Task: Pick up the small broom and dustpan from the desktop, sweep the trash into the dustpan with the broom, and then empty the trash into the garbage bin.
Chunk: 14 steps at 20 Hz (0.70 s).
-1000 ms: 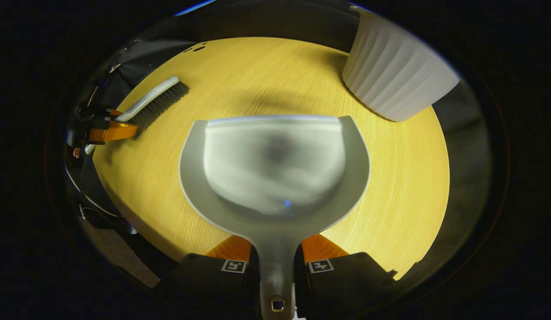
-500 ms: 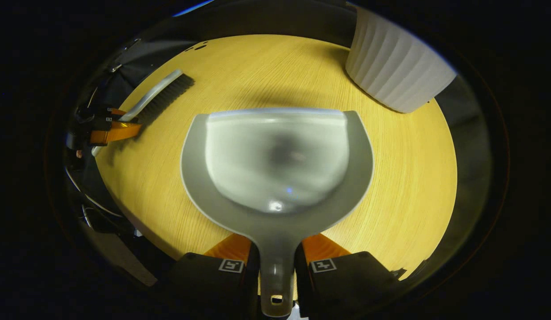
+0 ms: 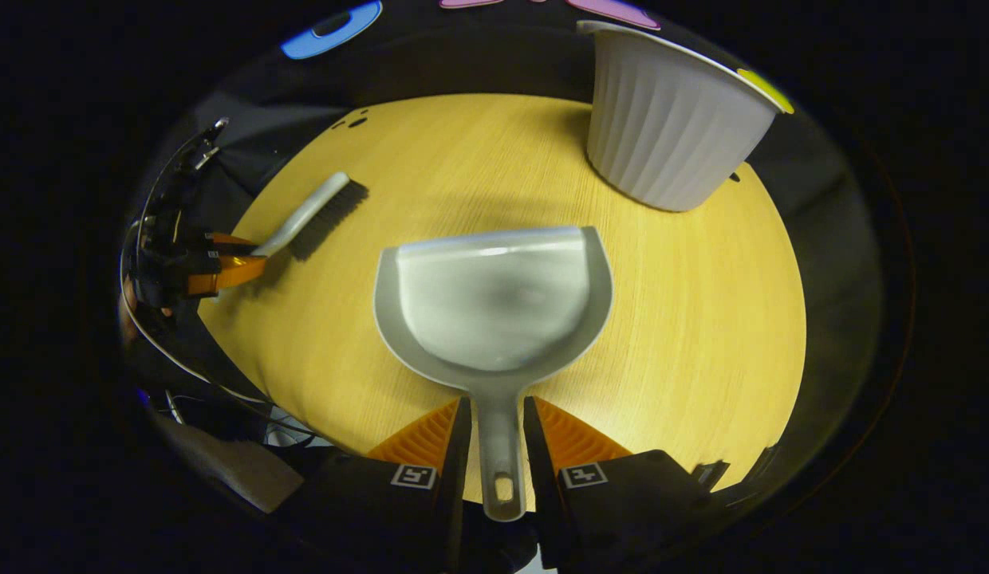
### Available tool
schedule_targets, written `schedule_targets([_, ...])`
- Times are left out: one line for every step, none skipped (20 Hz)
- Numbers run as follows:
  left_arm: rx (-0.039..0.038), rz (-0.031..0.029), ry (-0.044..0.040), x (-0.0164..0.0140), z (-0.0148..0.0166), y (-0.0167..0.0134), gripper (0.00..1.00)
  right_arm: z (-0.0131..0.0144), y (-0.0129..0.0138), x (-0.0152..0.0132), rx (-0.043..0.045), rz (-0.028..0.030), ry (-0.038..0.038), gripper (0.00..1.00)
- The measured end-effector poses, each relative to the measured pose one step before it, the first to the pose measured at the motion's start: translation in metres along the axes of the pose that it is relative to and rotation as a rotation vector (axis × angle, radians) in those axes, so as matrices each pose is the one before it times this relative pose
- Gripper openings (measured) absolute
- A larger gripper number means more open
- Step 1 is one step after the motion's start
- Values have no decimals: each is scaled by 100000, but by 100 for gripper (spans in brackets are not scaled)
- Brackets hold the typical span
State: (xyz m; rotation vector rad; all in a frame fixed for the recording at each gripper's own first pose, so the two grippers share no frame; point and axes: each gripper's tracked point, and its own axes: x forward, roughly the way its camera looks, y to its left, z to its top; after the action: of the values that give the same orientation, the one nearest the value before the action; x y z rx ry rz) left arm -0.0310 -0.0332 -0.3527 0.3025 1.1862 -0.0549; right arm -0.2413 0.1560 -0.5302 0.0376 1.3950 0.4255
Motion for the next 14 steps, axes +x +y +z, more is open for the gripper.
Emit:
schedule_targets([-725,218,-3157,-1178,552,176,34,1267,217,-1469,150,-130,-4687,40])
schedule_targets([-516,360,-4228,-1171,949,186,34,1373,231,-1307,-105,-101,-5220,39])
schedule_targets([-960,353,-5381,-1218,1162,192,34,1736,320,-1270,-581,-5,-5836,39])
schedule_targets([-1511,-422,-6732,-1310,1795,25,34,1747,547,-1154,-1063,261,-6645,39])
schedule_targets([-2003,-909,-7073,-1128,2059,-299,34,2159,527,-1116,-1613,556,-7311,39])
schedule_targets([-2368,-611,-7134,-1046,2355,-222,34,2277,427,-1103,-2014,252,-6674,39])
schedule_targets([-2560,-760,-7514,-1178,2390,-136,34,2498,393,-940,-1989,-315,-6596,39])
schedule_targets([-2315,-311,-7682,-1207,2508,-104,34,1962,535,-869,-1496,-380,-6232,39])
schedule_targets([-1707,332,-8084,-1148,2611,176,34,2111,419,-678,-578,-448,-5547,39])
schedule_targets([-1224,429,-8258,-1184,2861,-32,34,1434,309,-497,404,-93,-5353,39])
schedule_targets([-898,-205,-7973,-1160,2742,-102,34,2204,566,-609,770,-9,-5044,39])
schedule_targets([-683,320,-7978,-888,2824,-236,34,1943,78,-585,1020,149,-4713,39])
schedule_targets([-532,-88,-6236,-448,1894,-108,34,2370,152,-657,877,-115,-5342,39])
schedule_targets([-499,-865,-5697,-465,1936,-353,34,1840,184,-340,361,-437,-4587,38])
